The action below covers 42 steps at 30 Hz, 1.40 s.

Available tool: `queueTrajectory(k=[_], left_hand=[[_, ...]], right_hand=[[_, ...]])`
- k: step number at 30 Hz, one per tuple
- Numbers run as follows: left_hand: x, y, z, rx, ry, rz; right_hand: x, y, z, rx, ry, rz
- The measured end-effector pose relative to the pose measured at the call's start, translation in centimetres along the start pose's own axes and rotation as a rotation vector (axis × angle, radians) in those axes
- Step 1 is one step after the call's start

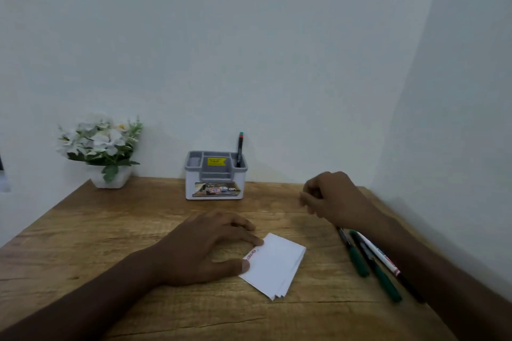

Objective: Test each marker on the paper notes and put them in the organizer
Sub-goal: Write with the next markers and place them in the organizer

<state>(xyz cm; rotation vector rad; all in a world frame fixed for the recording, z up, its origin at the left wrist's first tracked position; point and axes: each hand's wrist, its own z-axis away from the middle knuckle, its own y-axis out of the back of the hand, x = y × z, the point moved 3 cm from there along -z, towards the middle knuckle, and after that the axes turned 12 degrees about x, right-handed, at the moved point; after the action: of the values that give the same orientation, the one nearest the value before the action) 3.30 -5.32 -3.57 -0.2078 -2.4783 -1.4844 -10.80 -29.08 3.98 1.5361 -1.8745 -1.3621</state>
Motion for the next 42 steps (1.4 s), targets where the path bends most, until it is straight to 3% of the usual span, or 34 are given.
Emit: queueTrajectory(k=[3, 6, 10, 15, 17, 19, 21, 24, 28, 33, 37, 42], left_hand=[[0.1, -0.3, -0.2, 0.018, -0.013, -0.001], [0.3, -0.3, -0.5, 0.033, -0.020, 0.006], [0.7, -0.5, -1.0, 0.022, -0.042, 0.010], [0.4, -0.8, -0.9, 0.044, -0.029, 0.031], [0.4, -0.6, -0.9, 0.098, -0.016, 0.072], [0.4, -0.3, -0.9, 0.188, 0.005, 0.135], [0.5, 0.1, -0.8, 0.302, 0.029, 0.179], [1.1, 0.6, -0.9, 0.437, 0.065, 0.195], [3.0, -0.6, -1.3, 0.358, 0.026, 0.187], [2.8, -1.3, -1.4, 0.309, 0.050, 0.126], [2.8, -1.4, -1.4, 0.275, 0.063, 0.177], [2.9, -0.3, -1.2, 0.407, 0.003, -0.003]], right_hand=[[3.3, 2.0, 2.3, 0.022, -0.077, 0.206], [5.6, 3.0, 3.8, -0.058, -0.144, 0.341], [6.3, 2.5, 5.0, -0.195, -0.170, 0.337], [4.5, 1.7, 5.2, -0.204, -0.133, 0.320], [3.6, 2.1, 5.1, -0.063, -0.130, 0.131], [1.9, 2.0, 5.5, 0.099, -0.158, -0.331], [-0.2, 1.0, 6.3, 0.144, -0.165, -0.770], [-2.3, -1.2, 7.3, 0.135, -0.152, -1.035], [-4.0, -3.6, 7.8, 0.061, -0.142, -1.035], [-4.0, -4.5, 7.7, 0.143, -0.164, -0.843], [-4.5, -4.6, 7.7, 0.140, -0.155, -0.943], [-4.8, -4.9, 7.6, 0.164, -0.163, -1.037]])
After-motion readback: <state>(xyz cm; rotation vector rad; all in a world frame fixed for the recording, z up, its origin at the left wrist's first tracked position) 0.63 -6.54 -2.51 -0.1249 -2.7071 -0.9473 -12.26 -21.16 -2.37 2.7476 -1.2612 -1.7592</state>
